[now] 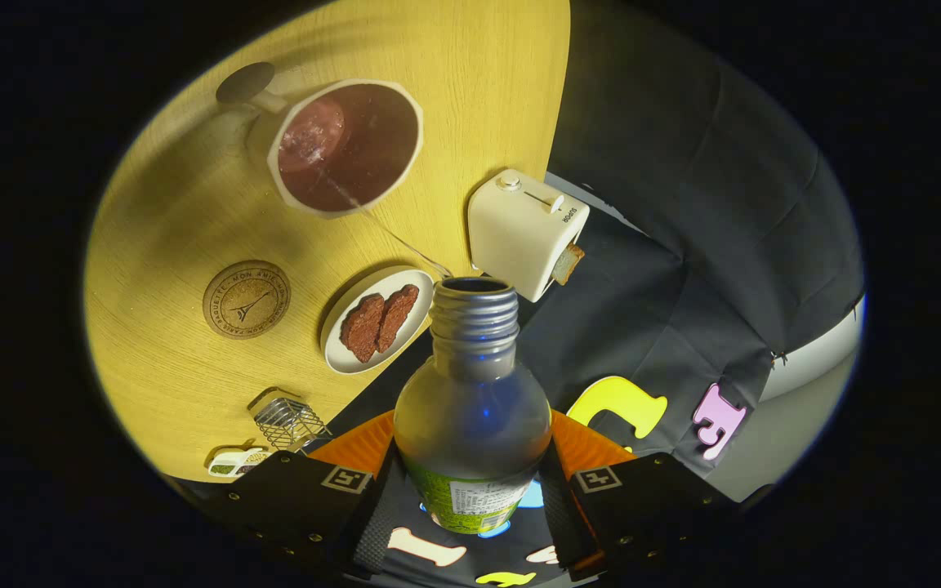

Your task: Take the bottle from table, then pour the juice into the cup, finally place the bottle on the coaster

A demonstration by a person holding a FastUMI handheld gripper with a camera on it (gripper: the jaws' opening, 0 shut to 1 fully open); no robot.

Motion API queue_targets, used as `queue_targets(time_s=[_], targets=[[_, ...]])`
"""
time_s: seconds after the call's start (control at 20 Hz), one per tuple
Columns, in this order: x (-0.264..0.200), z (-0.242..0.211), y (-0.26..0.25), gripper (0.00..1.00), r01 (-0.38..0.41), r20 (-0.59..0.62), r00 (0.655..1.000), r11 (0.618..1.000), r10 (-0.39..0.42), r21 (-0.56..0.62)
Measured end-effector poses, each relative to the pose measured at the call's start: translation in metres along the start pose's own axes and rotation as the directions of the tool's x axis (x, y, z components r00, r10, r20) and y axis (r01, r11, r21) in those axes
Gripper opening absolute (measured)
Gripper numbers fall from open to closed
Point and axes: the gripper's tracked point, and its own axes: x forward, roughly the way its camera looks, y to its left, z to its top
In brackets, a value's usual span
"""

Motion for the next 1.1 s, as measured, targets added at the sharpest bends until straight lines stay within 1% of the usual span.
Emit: queue_targets(time_s=[0.3, 0.5, 0.75, 1.1], targets=[[0.003, 0.015, 0.002, 0.75, -0.008, 0.025, 1.000, 1.000, 0.008, -0.010], [0.003, 0.024, 0.009, 0.75, -0.027, 0.030, 0.999, 1.000, 0.028, -0.012], [0.004, 0.031, 0.030, 0.75, -0.078, 0.021, 0.997, 0.996, 0.078, 0.032], [0.000, 0.043, 0.045, 0.75, -0.117, 0.025, 0.993, 0.989, 0.115, 0.086]])
